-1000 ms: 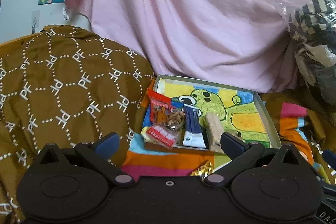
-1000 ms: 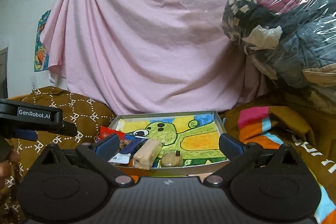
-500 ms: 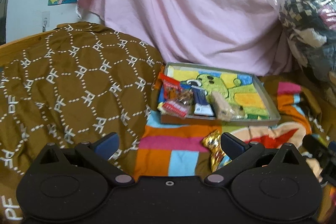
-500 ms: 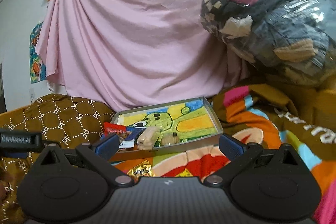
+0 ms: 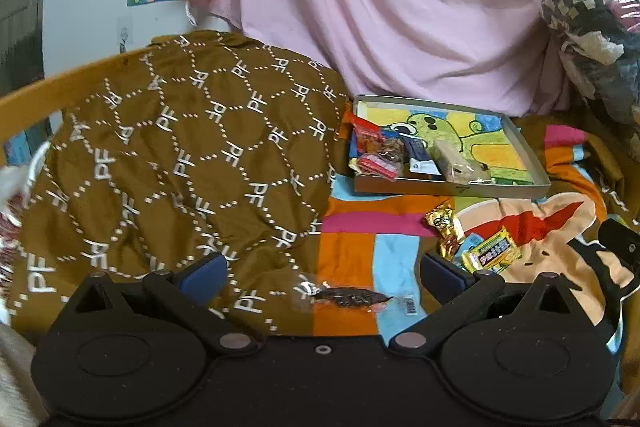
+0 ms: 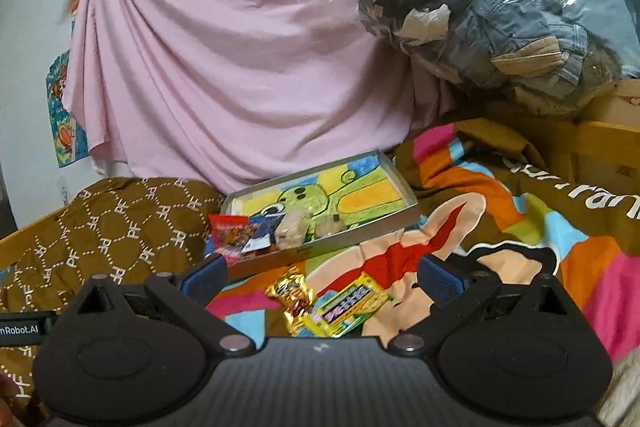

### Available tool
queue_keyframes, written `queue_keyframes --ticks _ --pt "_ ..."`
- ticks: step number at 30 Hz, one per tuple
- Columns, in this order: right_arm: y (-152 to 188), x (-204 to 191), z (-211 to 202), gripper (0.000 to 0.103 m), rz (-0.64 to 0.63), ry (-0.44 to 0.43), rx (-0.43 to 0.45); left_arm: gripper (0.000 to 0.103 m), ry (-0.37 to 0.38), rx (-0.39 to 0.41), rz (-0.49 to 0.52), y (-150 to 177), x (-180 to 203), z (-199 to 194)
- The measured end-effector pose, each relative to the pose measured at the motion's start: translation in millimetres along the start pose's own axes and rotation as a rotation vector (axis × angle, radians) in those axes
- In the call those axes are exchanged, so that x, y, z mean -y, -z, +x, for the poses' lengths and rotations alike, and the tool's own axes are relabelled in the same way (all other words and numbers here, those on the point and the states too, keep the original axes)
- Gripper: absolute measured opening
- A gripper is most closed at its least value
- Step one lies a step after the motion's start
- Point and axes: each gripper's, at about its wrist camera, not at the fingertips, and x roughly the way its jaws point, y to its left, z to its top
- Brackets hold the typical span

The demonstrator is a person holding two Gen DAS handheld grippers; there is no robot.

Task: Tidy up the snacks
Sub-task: 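Move both tools back toward the remaining snacks beside the tray, then grasp the gold snack bag with right tool while left tool approaches the jerky pack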

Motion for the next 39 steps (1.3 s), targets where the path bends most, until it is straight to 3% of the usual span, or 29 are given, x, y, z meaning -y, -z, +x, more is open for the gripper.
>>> queue_keyframes --ticks 9,12,20,27,33,39 --pt "-22 -23 -22 0.103 0.0 -0.004 -0.008 0.102 -0.042 -0.09 -0.001 -29 0 -24" --pt "-29 -32 -29 0.103 -0.005 0.002 -0.007 0.102 -0.022 -0.107 -0.013 -37 2 -29" --pt "-15 -55 -23 0.103 -0.165 0.015 -0.062 0.102 0.046 -0.063 0.14 -32 12 -29" --pt "-4 -55 3 0.103 -0.212 0.022 -0.169 0.102 0.065 -0.092 0.238 -32 4 12" --pt "9 -52 32 0.103 -0.267 -0.011 -0.293 0.102 0.1 -0.08 0.245 -22 -3 55" --pt "17 -44 60 0.103 -0.271 -0.035 -0.414 0.102 0.103 -0.154 0.232 -15 -13 90"
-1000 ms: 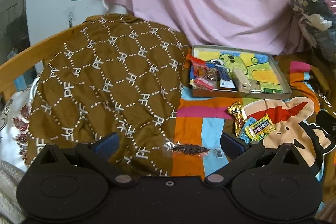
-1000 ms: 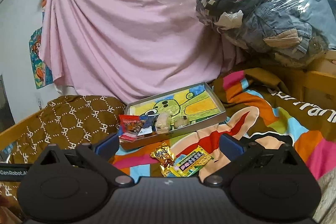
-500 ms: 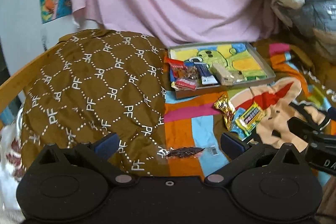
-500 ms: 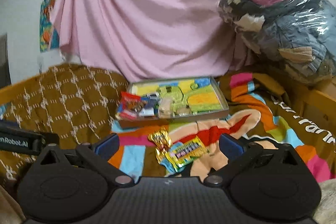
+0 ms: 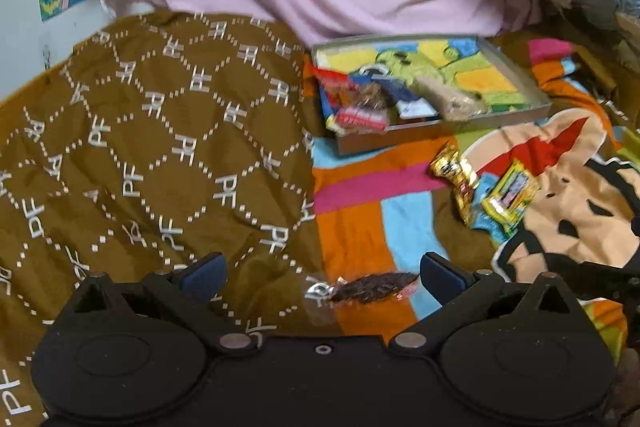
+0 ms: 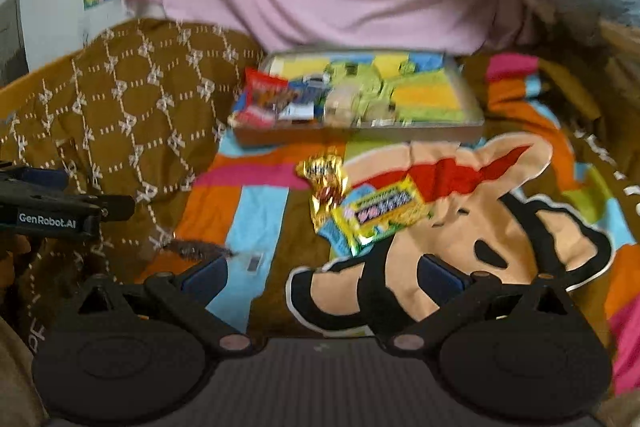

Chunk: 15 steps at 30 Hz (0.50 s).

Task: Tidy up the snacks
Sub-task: 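Grasp the gold snack bag with right tool while left tool approaches the jerky pack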

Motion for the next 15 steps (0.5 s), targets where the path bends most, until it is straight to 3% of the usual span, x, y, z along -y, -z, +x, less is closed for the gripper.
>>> queue_keyframes --ticks 4,9,15 --pt "-5 3 22 0.103 -0.02 -0.036 -0.065 0.102 0.036 -0.039 -0.035 -4 -8 17" --pt "-13 0 51 0.103 -0.137 -0.041 -0.084 0.102 0.075 -0.094 -0.054 -11 -14 43" --pt "-20 -6 82 0.103 -0.313 -0.14 -0.083 0.102 0.178 -0.18 0.004 -19 -16 72"
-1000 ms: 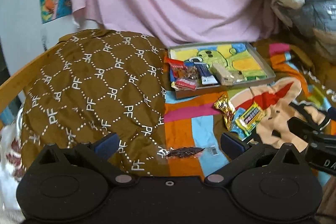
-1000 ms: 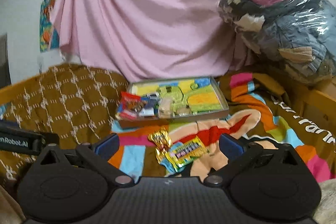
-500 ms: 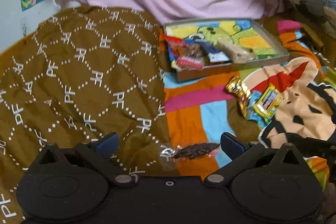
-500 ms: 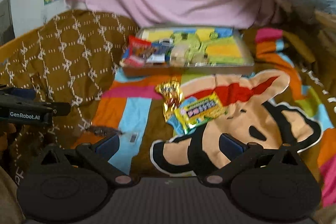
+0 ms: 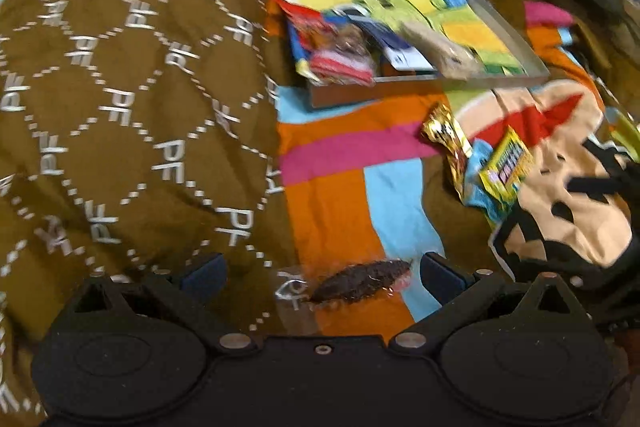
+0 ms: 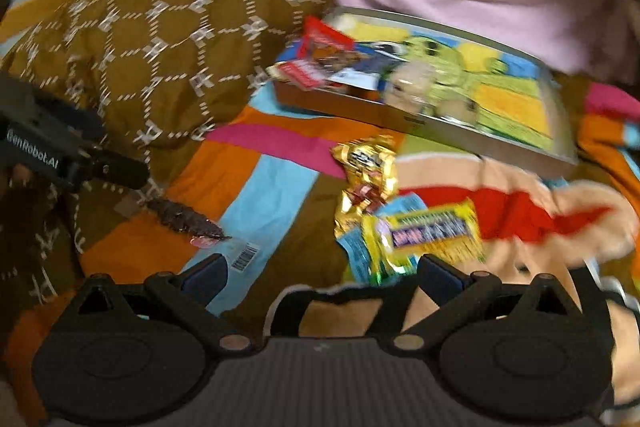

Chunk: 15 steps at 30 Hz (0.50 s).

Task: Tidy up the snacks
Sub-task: 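Grasp the gold snack bag with right tool while left tool approaches the jerky pack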

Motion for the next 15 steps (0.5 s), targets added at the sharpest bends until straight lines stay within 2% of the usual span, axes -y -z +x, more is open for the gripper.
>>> queue_keyframes --ticks 3,6,10,15 --pt "-6 1 13 0.103 -0.095 -0.02 0.025 0.102 -0.033 0.007 0.04 -1 3 11" --pt "-10 5 28 0.103 -0.173 -0.01 0.053 0.102 -0.032 -0.004 0.098 -2 6 21" --pt "-14 19 50 0.103 -0.136 -0.025 0.045 0.102 -0.005 0.025 0.227 -4 14 27" --pt "-17 33 70 0.103 -0.095 -0.051 0.042 0.102 0.077 0.031 0.4 -4 25 33"
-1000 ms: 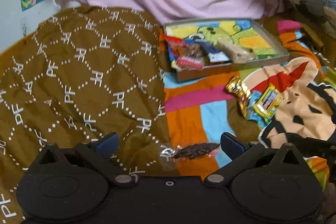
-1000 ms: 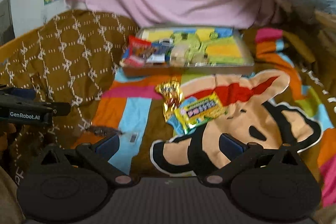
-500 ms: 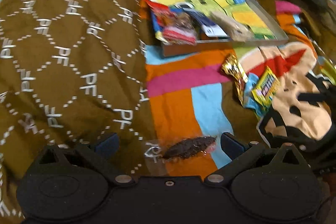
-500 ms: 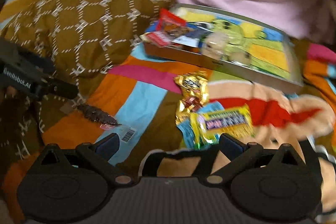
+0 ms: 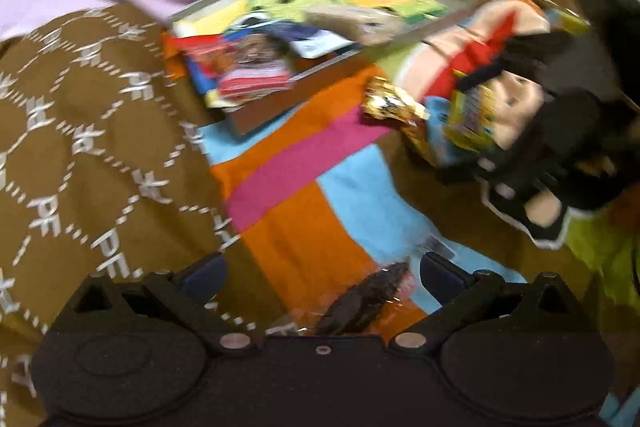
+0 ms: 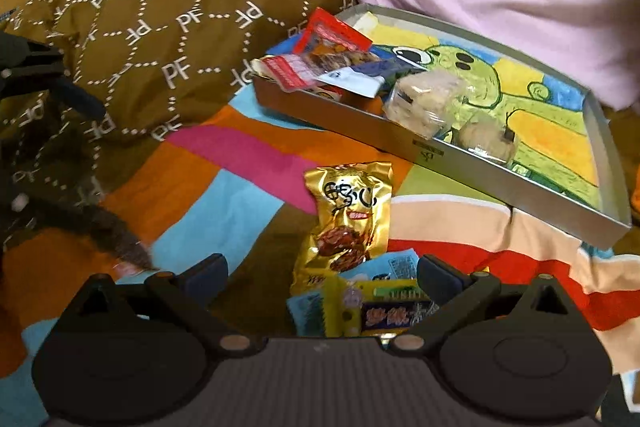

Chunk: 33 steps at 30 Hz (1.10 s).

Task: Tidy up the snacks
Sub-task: 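Grasp the gold snack bag with right tool while left tool approaches the jerky pack, then grasp the dark jerky pack with left tool while right tool holds the gold bag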

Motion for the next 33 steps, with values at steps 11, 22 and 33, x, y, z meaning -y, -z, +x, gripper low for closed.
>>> queue_keyframes --ticks 11,22,33 --pt "-13 20 37 0.092 0.128 -0.041 -0.009 0.102 0.123 -0.145 0.01 5 -13 32" --pt "-9 31 35 0.065 0.272 -0.152 -0.041 0.1 0.178 -0.254 0.033 7 5 35" --pt "-3 4 23 0.057 0.231 -0.219 -0.126 0.094 0.234 -0.306 -0.068 9 13 32"
